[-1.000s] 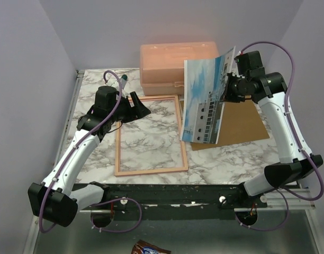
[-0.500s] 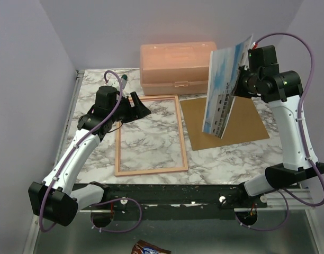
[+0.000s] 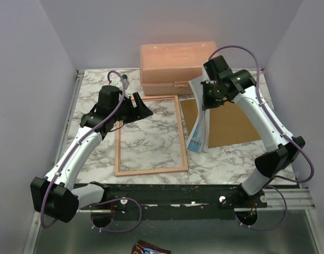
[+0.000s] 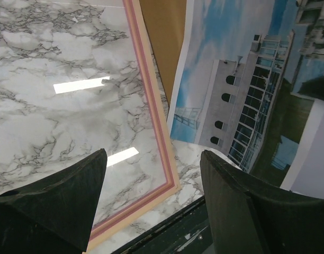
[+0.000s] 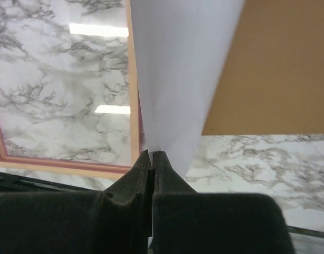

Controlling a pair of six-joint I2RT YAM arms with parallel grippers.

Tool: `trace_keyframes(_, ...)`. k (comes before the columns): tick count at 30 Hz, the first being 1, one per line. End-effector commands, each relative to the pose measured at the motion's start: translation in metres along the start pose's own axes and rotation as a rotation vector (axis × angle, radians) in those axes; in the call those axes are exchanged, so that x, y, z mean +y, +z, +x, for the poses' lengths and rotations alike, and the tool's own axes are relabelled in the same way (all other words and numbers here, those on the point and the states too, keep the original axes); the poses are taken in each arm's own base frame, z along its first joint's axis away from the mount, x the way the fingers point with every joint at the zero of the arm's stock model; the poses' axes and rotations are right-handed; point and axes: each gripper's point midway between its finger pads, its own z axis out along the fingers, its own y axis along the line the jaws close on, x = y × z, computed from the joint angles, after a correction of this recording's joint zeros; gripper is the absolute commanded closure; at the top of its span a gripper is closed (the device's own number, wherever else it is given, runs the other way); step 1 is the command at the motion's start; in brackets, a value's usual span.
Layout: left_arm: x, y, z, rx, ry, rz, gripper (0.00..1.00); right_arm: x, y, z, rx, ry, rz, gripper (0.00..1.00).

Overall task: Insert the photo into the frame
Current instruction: Turn over the photo from the photo frame.

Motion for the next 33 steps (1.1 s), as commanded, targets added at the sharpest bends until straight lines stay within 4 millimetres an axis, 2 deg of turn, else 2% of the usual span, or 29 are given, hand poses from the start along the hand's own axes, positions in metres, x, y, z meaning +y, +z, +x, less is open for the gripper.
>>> trace_keyframes(1, -0.014, 0.0, -0.004, 0.002, 0.015, 0.054, 0.27, 0.048, 0.02, 0.003, 0.023, -0.029, -0.096, 0.99)
trace_keyframes(6, -0.016, -0.001, -0.001, 0.011, 0.007, 0.071, 0.27, 0.099, 0.035, 0.014, 0.061, -0.052, -0.221, 0.96)
trace_keyframes(10, -0.011, -0.001, 0.005, 0.018, -0.014, 0.06, 0.26, 0.146, 0.049, 0.035, 0.111, -0.077, -0.351, 0.94)
trace_keyframes(17, 0.02, -0.016, 0.022, -0.012, -0.078, 0.001, 0.24, 0.188, 0.093, 0.08, 0.211, -0.096, -0.442, 0.92)
trace_keyframes(19, 0.031, -0.016, 0.035, -0.009, -0.105, -0.013, 0.24, 0.192, 0.107, 0.091, 0.236, -0.08, -0.468, 0.89)
trace_keyframes(22, 0.047, -0.009, 0.063, 0.027, -0.157, -0.001, 0.24, 0.195, 0.121, 0.104, 0.27, -0.077, -0.49, 0.67)
trace_keyframes(26, 0.059, 0.004, 0.095, 0.077, -0.227, 0.057, 0.24, 0.195, 0.125, 0.11, 0.275, -0.078, -0.504, 0.35)
trace_keyframes(30, 0.068, 0.016, 0.115, 0.1, -0.281, 0.099, 0.25, 0.184, 0.127, 0.109, 0.247, -0.078, -0.453, 0.2)
trace_keyframes(33, 0.075, 0.023, 0.124, 0.123, -0.302, 0.095, 0.26, 0.171, 0.129, 0.107, 0.235, -0.08, -0.409, 0.15)
